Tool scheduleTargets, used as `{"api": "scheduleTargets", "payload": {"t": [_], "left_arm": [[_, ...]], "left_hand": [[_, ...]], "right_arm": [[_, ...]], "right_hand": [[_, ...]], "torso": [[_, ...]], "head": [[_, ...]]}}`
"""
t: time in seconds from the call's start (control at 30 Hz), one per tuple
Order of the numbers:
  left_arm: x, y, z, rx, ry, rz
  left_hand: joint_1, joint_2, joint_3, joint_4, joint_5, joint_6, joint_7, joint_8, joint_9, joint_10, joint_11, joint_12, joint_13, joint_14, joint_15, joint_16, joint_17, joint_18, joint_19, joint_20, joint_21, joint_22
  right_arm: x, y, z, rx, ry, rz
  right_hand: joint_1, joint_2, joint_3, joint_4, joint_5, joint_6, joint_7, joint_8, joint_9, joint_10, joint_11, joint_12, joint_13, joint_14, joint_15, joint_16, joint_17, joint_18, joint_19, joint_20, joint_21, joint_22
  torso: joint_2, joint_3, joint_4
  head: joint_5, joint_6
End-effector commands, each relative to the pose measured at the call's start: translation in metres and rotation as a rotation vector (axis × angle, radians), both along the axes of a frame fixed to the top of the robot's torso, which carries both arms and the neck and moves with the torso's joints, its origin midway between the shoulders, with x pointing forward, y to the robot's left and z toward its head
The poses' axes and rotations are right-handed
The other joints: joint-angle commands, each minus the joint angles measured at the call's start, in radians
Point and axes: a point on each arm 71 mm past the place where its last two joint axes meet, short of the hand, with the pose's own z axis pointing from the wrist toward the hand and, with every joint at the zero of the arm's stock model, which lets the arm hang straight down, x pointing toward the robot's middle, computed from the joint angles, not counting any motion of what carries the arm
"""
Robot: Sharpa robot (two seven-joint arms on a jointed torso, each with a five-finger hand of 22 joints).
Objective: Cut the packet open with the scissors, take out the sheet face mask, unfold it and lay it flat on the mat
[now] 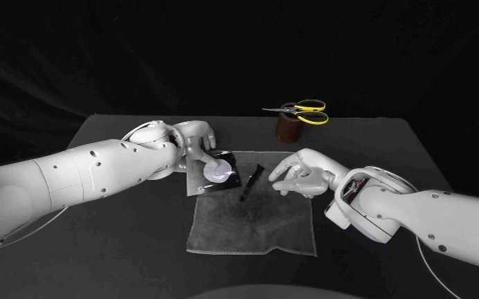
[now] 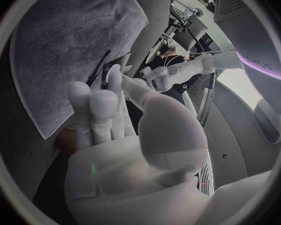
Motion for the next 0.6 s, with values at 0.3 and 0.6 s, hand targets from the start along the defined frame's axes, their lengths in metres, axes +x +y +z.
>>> {"api": "scheduleTargets", "payload": {"t": [0.3, 0.6], "left_arm": [[-0.0005, -0.0026, -0.0062, 0.094, 0.04, 0.013], [-0.0023, -0.004, -0.0072, 0.093, 0.041, 0.009]], "left_hand": [[0.002, 0.029, 0.01, -0.001, 0.003, 0.001, -0.016, 0.065, 0.004, -0.006, -0.017, 0.128, 0.04, 0.026, -0.016, 0.07, -0.007, -0.006, 0.049, -0.011, 0.104, 0.121], [0.002, 0.032, 0.006, -0.001, 0.002, 0.004, -0.02, 0.084, 0.005, -0.014, -0.021, 0.161, 0.051, 0.027, -0.019, 0.086, -0.01, -0.008, 0.052, -0.013, 0.121, 0.137]], "right_arm": [[0.0022, 0.002, 0.001, -0.013, -0.015, -0.002], [0.0035, 0.0012, 0.0005, -0.017, -0.013, -0.005]], "right_hand": [[-0.011, 0.004, 0.001, 0.013, -0.003, -0.01, 0.002, 0.005, 0.004, -0.006, 0.001, 0.006, 0.01, 0.001, -0.009, 0.021, 0.015, -0.007, 0.013, 0.002, 0.009, 0.009], [-0.011, 0.004, 0.002, 0.015, -0.003, -0.011, 0.002, 0.006, 0.005, -0.007, 0.001, 0.007, 0.015, 0.001, -0.009, 0.03, 0.022, -0.008, 0.016, 0.002, 0.012, 0.014]], "torso": [[-0.001, -0.0009, 0.0], [-0.002, -0.0009, 0.001]], "head": [[-0.004, -0.009], [-0.004, -0.012]]}}
